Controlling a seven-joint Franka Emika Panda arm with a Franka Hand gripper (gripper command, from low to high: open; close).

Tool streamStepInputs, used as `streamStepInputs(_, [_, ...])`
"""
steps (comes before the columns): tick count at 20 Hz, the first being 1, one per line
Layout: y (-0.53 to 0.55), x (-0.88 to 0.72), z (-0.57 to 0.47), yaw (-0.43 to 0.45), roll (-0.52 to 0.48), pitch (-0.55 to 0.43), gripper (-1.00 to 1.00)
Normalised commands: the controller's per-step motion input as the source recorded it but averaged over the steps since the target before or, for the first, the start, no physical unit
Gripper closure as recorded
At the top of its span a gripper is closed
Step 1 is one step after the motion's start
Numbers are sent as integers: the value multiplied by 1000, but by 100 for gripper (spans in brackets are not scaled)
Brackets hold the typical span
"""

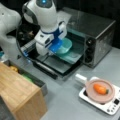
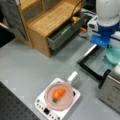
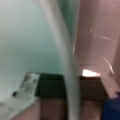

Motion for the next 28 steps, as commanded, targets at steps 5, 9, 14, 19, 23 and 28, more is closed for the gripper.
streamStepInputs(5, [81,-286,-129,-96,101,-264,-100])
streamStepInputs(9, [53,-252,-126,-96,99,-255,-100])
streamStepInputs(14, [22,-220,-106,-96,85,-236,-100])
streamStepInputs(19, [-73,-134,-11,-89,25,-157,-100])
streamStepInputs(23, [-195,21,107,-69,-47,-76,-100])
streamStepInputs(28, [-279,284,136,-49,-116,-1,-100])
